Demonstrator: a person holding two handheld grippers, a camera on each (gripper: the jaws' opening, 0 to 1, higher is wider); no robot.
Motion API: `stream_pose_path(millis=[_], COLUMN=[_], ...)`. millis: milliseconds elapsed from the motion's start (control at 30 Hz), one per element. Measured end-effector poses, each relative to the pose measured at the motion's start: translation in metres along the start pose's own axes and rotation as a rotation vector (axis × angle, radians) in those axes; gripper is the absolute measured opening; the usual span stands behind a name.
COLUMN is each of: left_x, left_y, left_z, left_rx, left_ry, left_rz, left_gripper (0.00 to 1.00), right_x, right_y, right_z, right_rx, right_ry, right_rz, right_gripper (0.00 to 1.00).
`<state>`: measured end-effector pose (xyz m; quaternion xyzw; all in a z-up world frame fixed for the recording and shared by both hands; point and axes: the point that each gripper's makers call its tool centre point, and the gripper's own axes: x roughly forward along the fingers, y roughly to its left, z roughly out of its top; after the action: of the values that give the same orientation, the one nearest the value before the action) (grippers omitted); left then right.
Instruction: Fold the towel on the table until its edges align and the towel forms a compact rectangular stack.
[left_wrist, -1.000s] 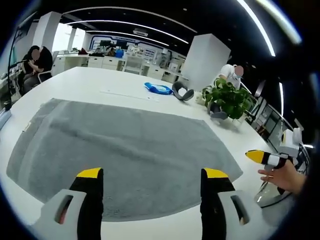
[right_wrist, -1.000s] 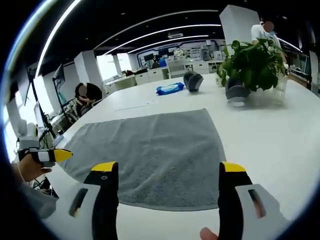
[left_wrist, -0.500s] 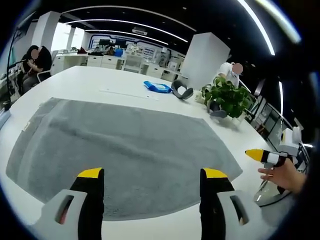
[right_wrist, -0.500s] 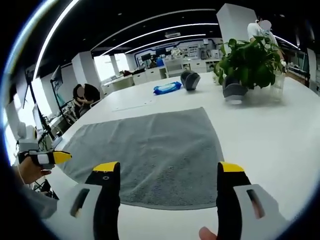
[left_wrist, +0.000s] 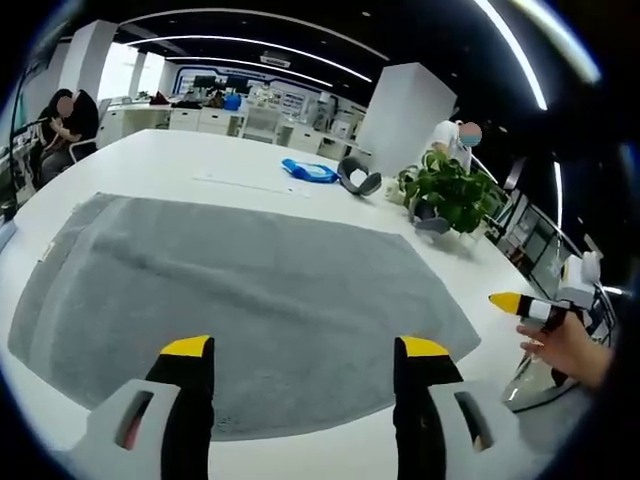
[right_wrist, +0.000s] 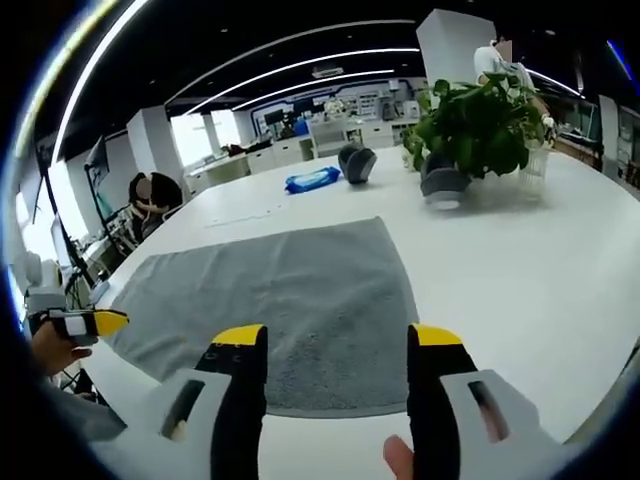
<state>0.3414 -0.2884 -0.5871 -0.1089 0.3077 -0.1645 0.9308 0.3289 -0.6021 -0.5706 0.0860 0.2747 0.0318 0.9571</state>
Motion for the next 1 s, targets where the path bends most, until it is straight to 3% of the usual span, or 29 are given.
stream_pose_path(millis=[167,433,533,633,767,1000], left_x=[-0.001,-0.002,-0.002,-0.002,0.000,0.000], left_y=[-0.001,-0.002,-0.003,-0.007,-0.007,-0.008], left_z=[0.002,0.006,0.007,0.005,0.001,-0.001], left_rx=[-0.018,-0.038,-0.045,-0.036,-0.003,-0.009], left_ry=[-0.006,-0.020,-0.023,-0.015,0.002,0.010], left_rz=[-0.009,-0.016,-0.024,-0.030,-0.025,-0.031], left_gripper=[0.72,0.70,0.68,0.68,0.68,0.68], right_x=[0.004,0.003,0.003,0.004,0.006,0.015], right_y=[-0.010,-0.040,-0.047,-0.057,-0.064,-0.074], right_z=[-0.017,-0.043,-0.053,-0.058,-0.064,-0.068], right_rx=[0.032,0.054,0.126,0.122,0.192,0.190], right_ry=[0.073,0.204,0.258,0.274,0.285,0.305], right_rz=[-0.032,-0.145,-0.157,-0.184,-0.191,-0.208], right_gripper=[0.45,0.32,0.20,0.19,0.19,0.20])
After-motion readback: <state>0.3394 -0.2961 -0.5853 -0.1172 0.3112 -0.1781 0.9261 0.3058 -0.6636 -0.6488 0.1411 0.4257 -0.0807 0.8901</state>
